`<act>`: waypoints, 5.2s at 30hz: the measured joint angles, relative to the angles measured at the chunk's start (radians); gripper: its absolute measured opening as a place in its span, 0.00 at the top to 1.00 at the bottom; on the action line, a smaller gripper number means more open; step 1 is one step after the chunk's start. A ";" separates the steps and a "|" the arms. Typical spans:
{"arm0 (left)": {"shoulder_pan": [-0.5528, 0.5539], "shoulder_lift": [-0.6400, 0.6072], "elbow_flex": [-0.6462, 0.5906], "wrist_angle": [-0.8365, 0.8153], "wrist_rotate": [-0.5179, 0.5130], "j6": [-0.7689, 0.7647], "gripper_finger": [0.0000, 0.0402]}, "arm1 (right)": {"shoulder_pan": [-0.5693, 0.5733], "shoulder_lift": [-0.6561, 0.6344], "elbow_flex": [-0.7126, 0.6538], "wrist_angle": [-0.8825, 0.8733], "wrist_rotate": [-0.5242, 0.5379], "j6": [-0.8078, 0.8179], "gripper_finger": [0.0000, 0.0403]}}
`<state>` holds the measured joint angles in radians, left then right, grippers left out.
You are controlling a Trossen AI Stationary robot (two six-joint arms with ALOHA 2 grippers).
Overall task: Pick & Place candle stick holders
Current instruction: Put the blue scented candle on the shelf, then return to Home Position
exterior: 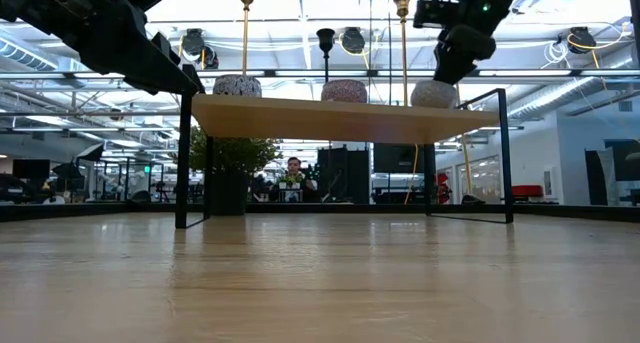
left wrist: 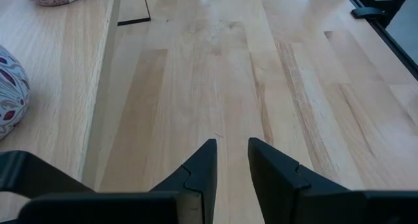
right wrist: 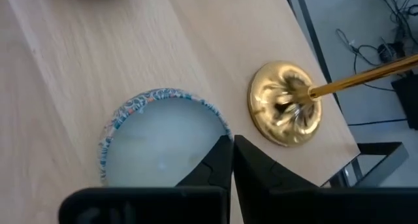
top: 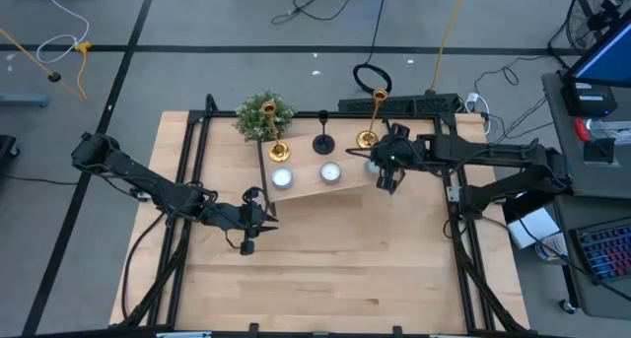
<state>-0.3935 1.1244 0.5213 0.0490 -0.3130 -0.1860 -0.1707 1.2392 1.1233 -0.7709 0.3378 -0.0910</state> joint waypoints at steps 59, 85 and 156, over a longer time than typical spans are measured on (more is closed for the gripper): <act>-0.023 -0.667 0.022 -0.364 -0.187 0.242 0.77 | 0.199 -0.754 -0.598 0.648 -0.212 0.000 0.87; -0.018 -1.012 -0.175 -0.379 -0.230 0.287 0.77 | 0.198 -1.149 -0.960 0.872 -0.310 -0.005 0.87; 0.230 -1.112 -0.488 -0.056 0.131 0.233 0.77 | 0.198 -1.236 -1.065 0.858 -0.310 0.014 0.87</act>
<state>-0.1638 0.0128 0.0334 -0.0074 -0.1822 0.0467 0.0277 0.0032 0.0582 0.0869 0.0276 -0.0768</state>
